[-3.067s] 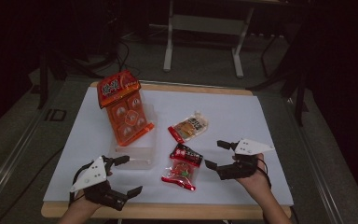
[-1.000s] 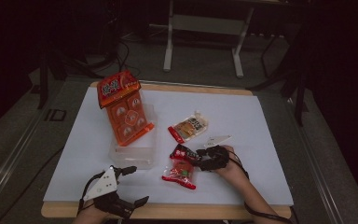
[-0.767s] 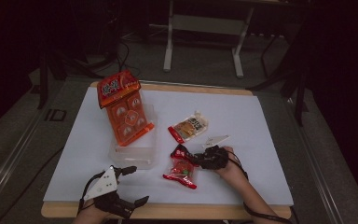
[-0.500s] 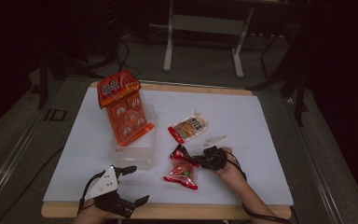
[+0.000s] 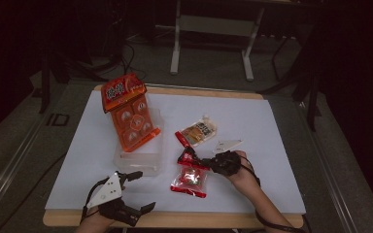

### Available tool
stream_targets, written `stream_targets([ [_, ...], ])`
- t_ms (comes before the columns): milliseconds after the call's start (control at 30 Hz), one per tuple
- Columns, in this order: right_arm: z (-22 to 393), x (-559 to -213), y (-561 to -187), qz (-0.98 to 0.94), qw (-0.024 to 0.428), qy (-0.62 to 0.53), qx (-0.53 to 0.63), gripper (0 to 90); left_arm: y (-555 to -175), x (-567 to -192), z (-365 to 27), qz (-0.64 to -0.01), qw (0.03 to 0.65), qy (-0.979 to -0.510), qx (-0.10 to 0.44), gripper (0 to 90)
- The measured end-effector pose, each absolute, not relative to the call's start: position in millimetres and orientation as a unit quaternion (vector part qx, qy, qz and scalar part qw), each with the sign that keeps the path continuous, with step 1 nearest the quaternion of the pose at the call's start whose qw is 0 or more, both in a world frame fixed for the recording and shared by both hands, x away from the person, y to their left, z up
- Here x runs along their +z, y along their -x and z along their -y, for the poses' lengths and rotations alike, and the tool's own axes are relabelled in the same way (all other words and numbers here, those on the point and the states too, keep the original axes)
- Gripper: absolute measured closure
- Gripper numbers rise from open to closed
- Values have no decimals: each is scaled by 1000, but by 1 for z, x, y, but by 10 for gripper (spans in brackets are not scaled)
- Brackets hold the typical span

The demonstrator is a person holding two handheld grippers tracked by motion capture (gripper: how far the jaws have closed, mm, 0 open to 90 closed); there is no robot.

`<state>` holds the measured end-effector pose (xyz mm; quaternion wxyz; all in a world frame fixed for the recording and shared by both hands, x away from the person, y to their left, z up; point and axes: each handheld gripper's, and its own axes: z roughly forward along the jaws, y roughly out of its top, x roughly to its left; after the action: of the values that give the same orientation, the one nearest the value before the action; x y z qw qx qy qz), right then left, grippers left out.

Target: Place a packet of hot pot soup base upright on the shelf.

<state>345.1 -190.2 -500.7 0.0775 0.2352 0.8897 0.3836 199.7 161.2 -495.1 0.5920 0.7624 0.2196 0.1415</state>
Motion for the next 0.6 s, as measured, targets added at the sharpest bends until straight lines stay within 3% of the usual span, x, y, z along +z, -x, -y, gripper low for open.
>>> stream_targets([
  [600,200,-463,-319,-876,100,-198,429,895,-199,-482,-158,-235,580,-768,140,33],
])
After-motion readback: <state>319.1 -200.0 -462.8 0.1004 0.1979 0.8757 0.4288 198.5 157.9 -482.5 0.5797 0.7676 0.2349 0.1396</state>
